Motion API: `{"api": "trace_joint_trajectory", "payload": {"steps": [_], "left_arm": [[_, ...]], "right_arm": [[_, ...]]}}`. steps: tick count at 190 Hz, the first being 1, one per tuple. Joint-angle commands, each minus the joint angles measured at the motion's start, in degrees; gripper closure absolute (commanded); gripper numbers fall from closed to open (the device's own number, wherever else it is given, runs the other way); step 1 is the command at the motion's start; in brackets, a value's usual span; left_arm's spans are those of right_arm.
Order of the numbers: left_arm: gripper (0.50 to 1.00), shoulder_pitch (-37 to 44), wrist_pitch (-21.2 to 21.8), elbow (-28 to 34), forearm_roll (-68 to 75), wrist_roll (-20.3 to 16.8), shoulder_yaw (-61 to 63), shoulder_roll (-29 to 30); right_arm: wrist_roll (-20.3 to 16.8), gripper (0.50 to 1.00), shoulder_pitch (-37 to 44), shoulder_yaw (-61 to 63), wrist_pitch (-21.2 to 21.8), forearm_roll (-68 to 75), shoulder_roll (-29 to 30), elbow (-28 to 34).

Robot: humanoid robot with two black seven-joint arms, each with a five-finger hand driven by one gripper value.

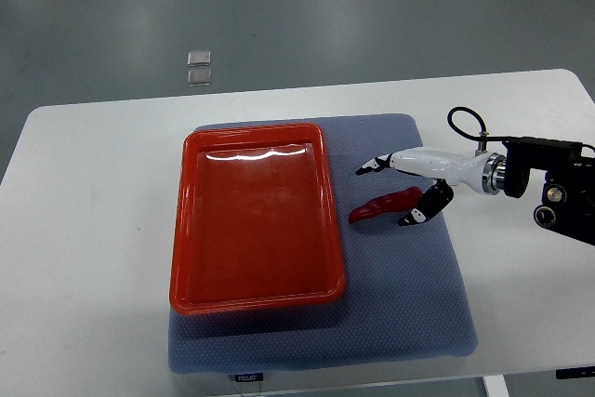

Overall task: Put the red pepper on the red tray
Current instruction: 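Close the right hand's fingers around the red pepper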

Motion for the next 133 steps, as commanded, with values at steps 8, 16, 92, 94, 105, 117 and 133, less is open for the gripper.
{"api": "trace_joint_trajectory", "payload": {"steps": [8, 16, 92, 94, 105, 117, 133], "left_arm": [[0.5, 0.0, 0.0, 0.0, 0.0, 0.0, 0.0, 0.0], [0.5, 0.0, 0.0, 0.0, 0.0, 0.0, 0.0, 0.0], [0.5, 0.0, 0.0, 0.0, 0.0, 0.0, 0.0, 0.0], [0.5, 0.0, 0.0, 0.0, 0.0, 0.0, 0.0, 0.0], [0.5, 0.0, 0.0, 0.0, 0.0, 0.0, 0.0, 0.0], [0.5, 0.0, 0.0, 0.0, 0.0, 0.0, 0.0, 0.0], [0.5, 0.0, 0.0, 0.0, 0.0, 0.0, 0.0, 0.0]], "right_arm": [[-0.1, 0.675, 0.1, -1.0, -1.3, -0.8, 1.3, -1.5], [-0.1, 0.687, 0.1, -1.6, -1.7, -1.6, 1.6, -2.3], [0.1, 0.693, 0.0, -2.0, -2.9, -3.3, 1.8, -5.4], [0.1, 0.693, 0.0, -2.0, -2.9, -3.3, 1.8, -5.4], [0.2, 0.693, 0.0, -2.0, -3.0, -3.3, 1.8, -5.6], [0.2, 0.695, -0.1, -2.1, -3.0, -3.4, 1.8, -5.6], [0.2, 0.703, -0.1, -2.4, -3.0, -3.4, 1.8, -5.6]]}}
